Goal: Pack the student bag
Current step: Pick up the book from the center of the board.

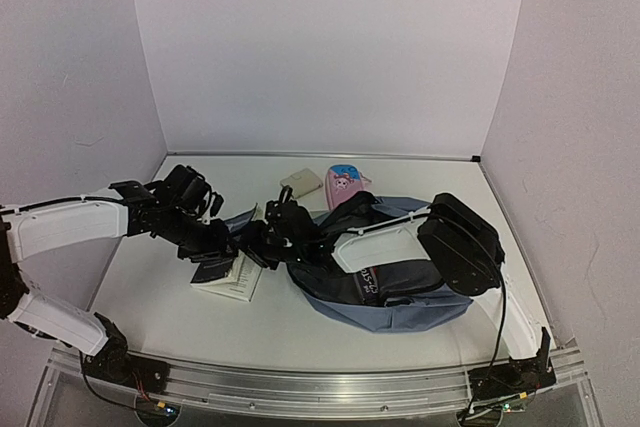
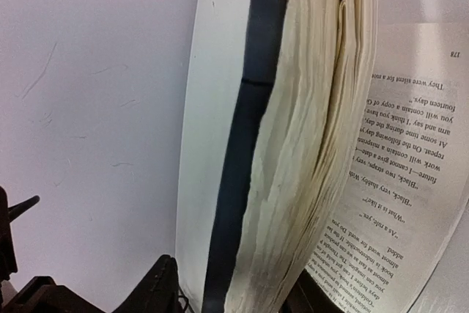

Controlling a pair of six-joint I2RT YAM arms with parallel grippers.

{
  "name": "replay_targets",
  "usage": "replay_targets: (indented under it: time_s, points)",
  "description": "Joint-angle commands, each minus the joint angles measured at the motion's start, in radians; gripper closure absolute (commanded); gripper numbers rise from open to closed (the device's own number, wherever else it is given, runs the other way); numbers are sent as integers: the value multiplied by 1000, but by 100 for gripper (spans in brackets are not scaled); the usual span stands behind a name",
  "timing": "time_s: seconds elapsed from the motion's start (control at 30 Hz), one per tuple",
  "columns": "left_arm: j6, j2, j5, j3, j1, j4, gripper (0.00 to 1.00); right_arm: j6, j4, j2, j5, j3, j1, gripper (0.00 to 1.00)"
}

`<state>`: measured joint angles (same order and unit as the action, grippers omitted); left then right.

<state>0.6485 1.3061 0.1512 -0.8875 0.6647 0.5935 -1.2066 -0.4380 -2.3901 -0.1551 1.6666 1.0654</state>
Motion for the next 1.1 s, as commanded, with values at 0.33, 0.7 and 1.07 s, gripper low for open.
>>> replay_targets:
  time_s: [0.33,0.7,1.07]
  points:
    - [41,-192,46,5,-119,15,10,68,-150,10,-94,31,-15,100]
    - [91,-338,63,53,-226,-80,2,191,-293,210,-194,-87,-16,100]
    - [118,-420,235,92,-254,-202,0,215,-469,429,-306,-260,-15,100]
